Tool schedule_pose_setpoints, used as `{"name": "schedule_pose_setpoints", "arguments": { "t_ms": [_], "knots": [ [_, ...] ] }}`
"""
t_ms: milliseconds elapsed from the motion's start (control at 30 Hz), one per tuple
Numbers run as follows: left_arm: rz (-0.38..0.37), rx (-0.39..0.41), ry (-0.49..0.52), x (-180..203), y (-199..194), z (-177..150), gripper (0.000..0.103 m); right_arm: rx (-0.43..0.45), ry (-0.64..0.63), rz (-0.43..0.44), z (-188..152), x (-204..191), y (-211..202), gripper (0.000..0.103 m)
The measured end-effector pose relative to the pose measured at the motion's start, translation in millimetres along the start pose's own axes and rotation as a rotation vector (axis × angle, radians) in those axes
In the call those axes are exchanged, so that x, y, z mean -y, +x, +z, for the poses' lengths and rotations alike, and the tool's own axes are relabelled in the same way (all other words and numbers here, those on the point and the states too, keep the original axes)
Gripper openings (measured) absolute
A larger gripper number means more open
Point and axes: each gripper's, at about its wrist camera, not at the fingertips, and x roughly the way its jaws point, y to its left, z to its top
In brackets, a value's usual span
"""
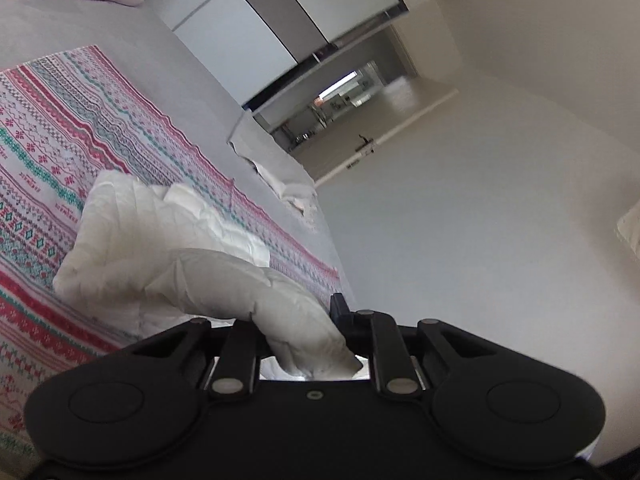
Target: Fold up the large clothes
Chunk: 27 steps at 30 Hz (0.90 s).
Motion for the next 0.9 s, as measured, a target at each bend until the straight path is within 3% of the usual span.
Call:
{"name": "schedule_pose_setpoints", "arguments": {
  "t_ms": [233, 400, 533, 667, 767, 900],
  "knots": [
    [0.099, 0.208, -0.034, -15, 64, 36, 0.02, 0.106, 0.08, -0.004, 49, 11, 72, 0.012],
    [0.238, 0.327, 0.12, -36, 125, 30, 0.022, 0.138, 0.146, -0.037, 68, 44, 130, 0.013],
    [0.348, 0.321, 0.253, -68, 172, 22, 0.023, 0.109, 0.122, -0.126, 67, 76, 178, 0.015],
    [0.437, 0.247, 0.354, -97, 211, 18, 0.025, 0.055, 0.138, -0.192, 62, 109, 218, 0.018],
    [0.46, 0.228, 0.353, -118, 228, 17, 0.026, 0.034, 0.184, -0.154, 60, 134, 236, 0.02],
    [0.432, 0.223, 0.249, -129, 229, 23, 0.029, 0.025, 0.261, -0.058, 57, 159, 244, 0.023]
  ]
}}
